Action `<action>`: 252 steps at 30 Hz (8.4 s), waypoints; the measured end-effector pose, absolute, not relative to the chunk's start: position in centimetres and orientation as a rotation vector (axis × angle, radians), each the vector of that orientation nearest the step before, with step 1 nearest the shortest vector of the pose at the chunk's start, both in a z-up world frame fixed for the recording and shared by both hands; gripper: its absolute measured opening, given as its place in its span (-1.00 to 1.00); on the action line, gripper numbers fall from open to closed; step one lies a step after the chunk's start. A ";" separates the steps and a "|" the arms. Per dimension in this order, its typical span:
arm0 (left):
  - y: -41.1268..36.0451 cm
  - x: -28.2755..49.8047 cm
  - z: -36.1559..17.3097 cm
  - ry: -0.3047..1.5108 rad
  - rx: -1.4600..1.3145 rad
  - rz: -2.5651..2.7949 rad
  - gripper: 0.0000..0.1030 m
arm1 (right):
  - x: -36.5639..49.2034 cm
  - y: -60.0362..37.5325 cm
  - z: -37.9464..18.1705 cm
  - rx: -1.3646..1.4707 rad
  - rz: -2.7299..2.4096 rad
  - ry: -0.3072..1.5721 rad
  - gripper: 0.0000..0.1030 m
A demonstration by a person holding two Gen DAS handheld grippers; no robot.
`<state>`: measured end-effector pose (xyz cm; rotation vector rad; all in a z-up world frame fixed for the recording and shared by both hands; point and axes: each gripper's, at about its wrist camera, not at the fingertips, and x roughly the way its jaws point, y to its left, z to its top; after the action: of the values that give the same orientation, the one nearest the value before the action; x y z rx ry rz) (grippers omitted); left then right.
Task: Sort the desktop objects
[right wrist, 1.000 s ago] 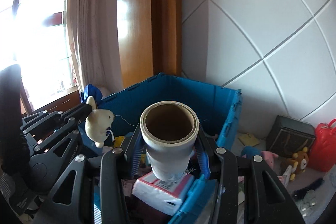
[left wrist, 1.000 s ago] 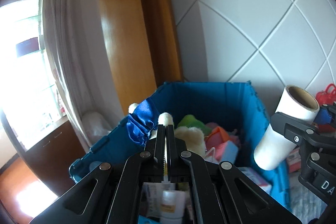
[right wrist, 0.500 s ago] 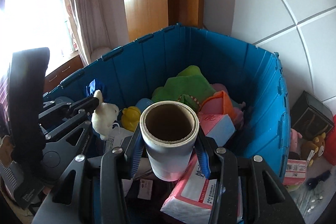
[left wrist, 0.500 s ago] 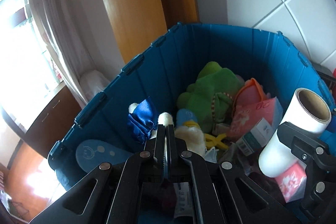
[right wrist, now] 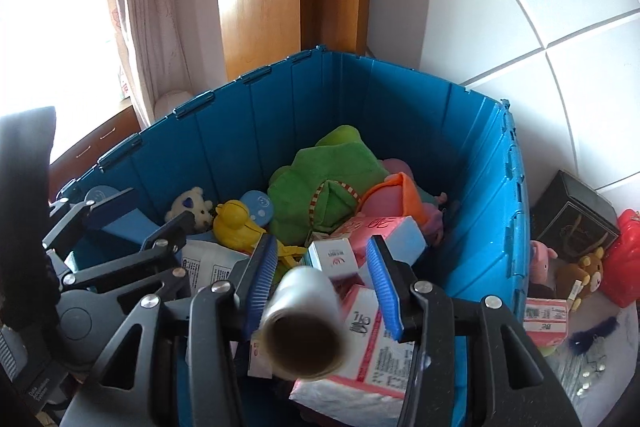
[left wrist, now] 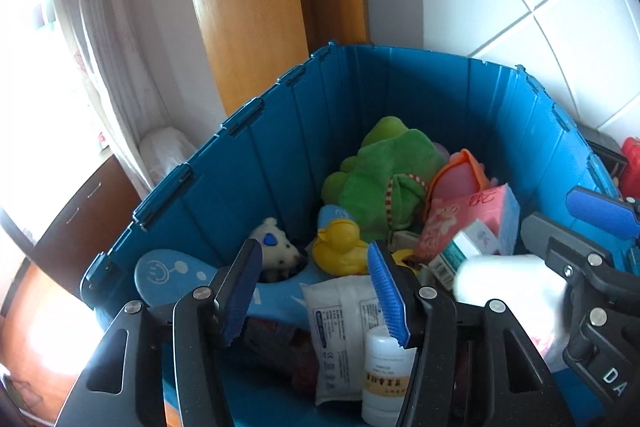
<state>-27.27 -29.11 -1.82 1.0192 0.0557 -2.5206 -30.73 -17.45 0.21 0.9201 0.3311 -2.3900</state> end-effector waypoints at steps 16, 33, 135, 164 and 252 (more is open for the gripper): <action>-25.7 -22.1 1.2 0.107 0.865 -2.602 0.48 | -27.2 -10.7 3.0 0.838 -2.560 0.255 1.00; -10.9 -17.8 4.8 0.106 0.700 -2.869 0.60 | -21.3 10.8 3.6 0.827 -2.845 0.028 1.00; 18.9 -41.7 -22.6 -0.123 1.662 -2.683 -0.25 | -44.5 37.7 -22.4 1.609 -2.493 -0.165 -0.60; 16.1 -30.7 -20.0 0.326 1.385 -2.277 0.20 | -39.5 32.6 -25.6 1.508 -2.080 0.177 -0.03; 13.5 -25.8 -19.9 0.265 1.227 -2.312 -0.53 | -36.4 27.3 -22.2 1.297 -2.103 0.316 0.28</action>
<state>-25.76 13.46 -19.88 1.2274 0.2654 -2.3124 -36.36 27.26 -22.23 1.2971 0.3157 -2.1028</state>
